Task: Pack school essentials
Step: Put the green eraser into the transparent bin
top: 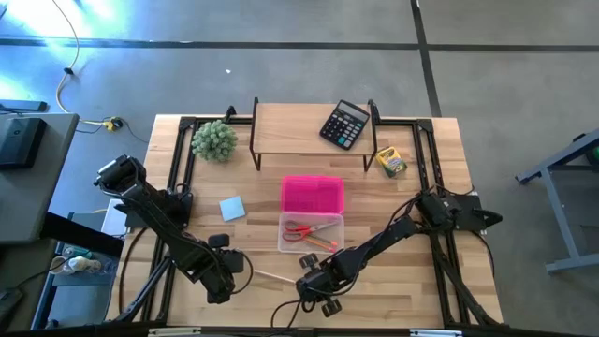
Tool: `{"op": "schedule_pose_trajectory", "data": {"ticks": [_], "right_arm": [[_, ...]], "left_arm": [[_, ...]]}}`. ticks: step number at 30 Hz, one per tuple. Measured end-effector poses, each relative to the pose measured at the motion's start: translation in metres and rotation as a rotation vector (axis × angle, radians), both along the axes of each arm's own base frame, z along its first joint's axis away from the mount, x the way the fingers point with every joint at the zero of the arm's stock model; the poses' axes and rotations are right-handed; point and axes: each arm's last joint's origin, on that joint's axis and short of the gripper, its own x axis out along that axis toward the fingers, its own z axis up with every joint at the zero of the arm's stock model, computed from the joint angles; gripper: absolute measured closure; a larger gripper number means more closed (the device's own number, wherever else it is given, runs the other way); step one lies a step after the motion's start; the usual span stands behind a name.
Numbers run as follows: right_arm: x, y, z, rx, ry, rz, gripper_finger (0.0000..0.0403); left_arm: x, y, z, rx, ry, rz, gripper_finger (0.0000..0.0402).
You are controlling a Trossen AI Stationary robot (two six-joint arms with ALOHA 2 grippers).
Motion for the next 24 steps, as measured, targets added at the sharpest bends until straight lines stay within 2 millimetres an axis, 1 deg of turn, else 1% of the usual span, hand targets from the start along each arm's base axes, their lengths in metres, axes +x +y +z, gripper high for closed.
{"op": "schedule_pose_trajectory", "data": {"ticks": [4, 7, 18, 24], "right_arm": [[-0.0011, 0.0015, 0.0001, 0.0, 0.0, 0.003, 0.0356], [-0.0018, 0.0023, 0.0013, 0.0, -0.003, 0.003, 0.0366], [-0.0023, 0.0031, 0.0035, 0.004, -0.01, -0.01, 0.0365], [-0.0039, 0.0023, 0.0082, 0.01, -0.008, -0.022, 0.0364]], "left_arm": [[0.0, 0.0, 0.0, 0.002, -0.001, 0.0, 0.0255], [0.0, 0.0, 0.0, 0.002, -0.001, 0.0, 0.0255], [0.0002, -0.0001, 0.0, 0.0, -0.003, 0.0, 0.0255], [0.0002, -0.0001, 0.0, 0.0, -0.002, 0.0, 0.0255]]}}
